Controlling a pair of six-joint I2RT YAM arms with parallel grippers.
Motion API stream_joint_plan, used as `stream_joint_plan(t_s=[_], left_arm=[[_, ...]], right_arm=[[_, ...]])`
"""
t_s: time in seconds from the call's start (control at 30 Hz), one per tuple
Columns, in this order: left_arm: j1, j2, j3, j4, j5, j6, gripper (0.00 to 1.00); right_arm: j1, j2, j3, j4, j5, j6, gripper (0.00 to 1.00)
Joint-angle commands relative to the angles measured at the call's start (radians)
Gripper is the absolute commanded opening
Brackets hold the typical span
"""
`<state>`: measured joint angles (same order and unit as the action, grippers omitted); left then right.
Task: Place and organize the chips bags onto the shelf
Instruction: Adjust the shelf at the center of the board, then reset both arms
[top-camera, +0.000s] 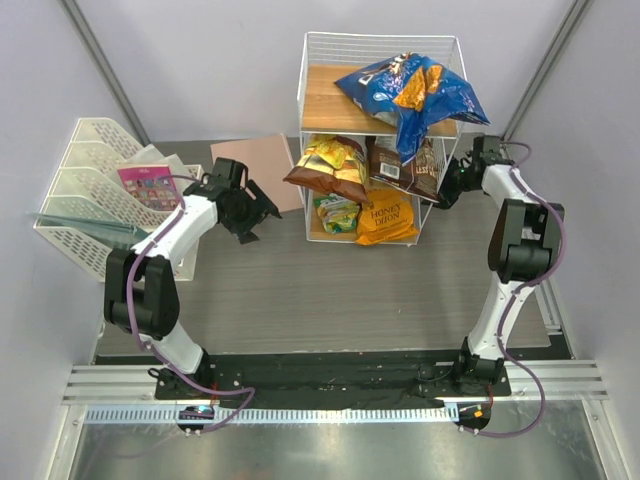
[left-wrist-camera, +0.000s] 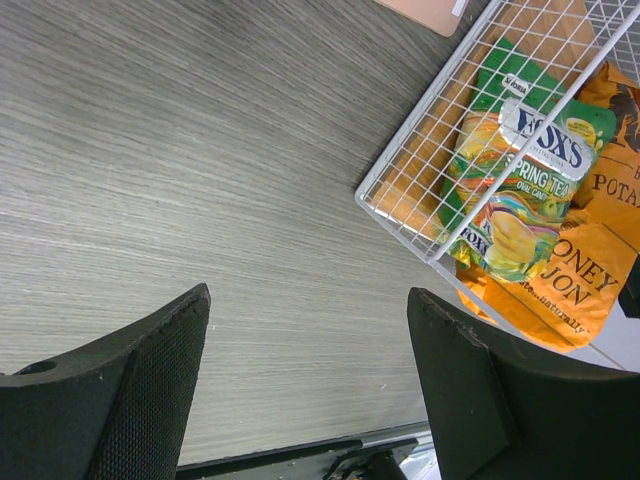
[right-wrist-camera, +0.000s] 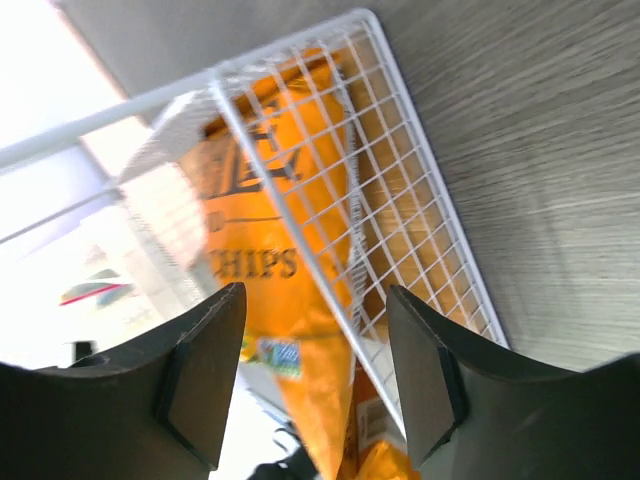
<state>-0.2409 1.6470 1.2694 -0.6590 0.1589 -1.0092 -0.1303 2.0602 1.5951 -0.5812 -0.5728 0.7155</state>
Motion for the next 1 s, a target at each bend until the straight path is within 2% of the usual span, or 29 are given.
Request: stream_joint_plan(t_s=[0.0, 0.1, 0.27, 0.47, 0.57, 0.97], left_arm=[[-0.003, -0.003, 0.011, 0.032, 0.025, 0.015, 0.79], [-0.005, 0.007, 0.025, 0.022, 0.025, 0.023, 0.79], [-0.005, 0.014, 0.053, 0.01, 0.018, 0.032, 0.79], [-0.005, 0.016, 0.061, -0.004, 0.014, 0.043, 0.8], [-0.005, 0.014, 0.058, -0.01, 0.008, 0.053, 0.8], [-0.005, -0.041, -0.011, 0.009, 0.002, 0.043, 0.81]], right_arm=[[-0.037, -0.097, -0.064, 0.191, -0.146, 0.061, 0.64], [-0.048, -0.109, -0.11, 0.26, -0.177, 0.104, 0.64], [-0.123, -0.146, -0.208, 0.282, -0.099, 0.148, 0.64], [-0.178, -0.204, -0.251, 0.16, 0.071, 0.075, 0.65], [-0.184, -0.207, -0.265, 0.12, 0.105, 0.065, 0.66], [-0.186, -0.247, -0.299, 0.051, 0.119, 0.019, 0.66]])
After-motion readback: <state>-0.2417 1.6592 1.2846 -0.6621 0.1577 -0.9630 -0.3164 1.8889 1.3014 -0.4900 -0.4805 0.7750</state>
